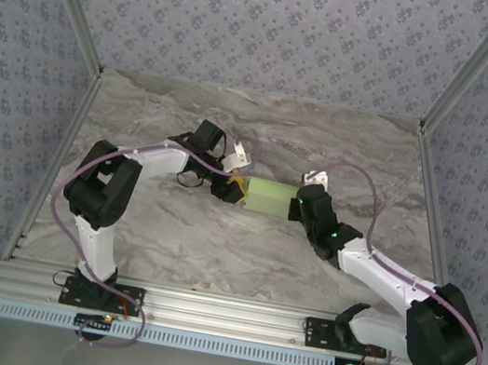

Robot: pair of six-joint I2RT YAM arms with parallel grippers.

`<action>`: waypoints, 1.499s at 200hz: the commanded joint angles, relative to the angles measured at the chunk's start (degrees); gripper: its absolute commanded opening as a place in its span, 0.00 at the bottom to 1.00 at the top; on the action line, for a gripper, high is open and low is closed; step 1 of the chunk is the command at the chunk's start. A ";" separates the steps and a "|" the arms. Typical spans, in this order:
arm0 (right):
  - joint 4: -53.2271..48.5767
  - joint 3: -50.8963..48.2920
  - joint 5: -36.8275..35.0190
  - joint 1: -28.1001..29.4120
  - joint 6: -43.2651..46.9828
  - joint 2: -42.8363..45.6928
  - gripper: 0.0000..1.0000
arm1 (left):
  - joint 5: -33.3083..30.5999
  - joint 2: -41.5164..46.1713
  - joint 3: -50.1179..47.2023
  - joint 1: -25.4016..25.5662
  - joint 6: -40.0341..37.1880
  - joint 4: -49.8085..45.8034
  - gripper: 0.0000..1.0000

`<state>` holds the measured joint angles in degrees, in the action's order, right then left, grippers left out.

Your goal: Fold the paper box

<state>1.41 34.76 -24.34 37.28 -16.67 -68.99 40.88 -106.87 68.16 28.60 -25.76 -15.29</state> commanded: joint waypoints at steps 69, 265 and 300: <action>-7.90 1.84 -2.64 1.37 -0.55 -1.65 0.00 | -11.97 8.77 0.23 2.85 5.98 -3.07 0.45; -8.54 2.06 -2.38 1.93 -0.56 -2.71 0.00 | -19.11 7.34 5.90 7.61 4.94 -6.66 0.31; -8.79 2.30 -2.59 2.14 -0.63 -2.98 0.00 | -21.26 6.41 7.15 8.10 5.12 -8.17 0.16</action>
<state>-1.78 36.84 -27.07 38.70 -16.75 -70.30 21.39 -99.18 72.71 36.03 -20.64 -21.30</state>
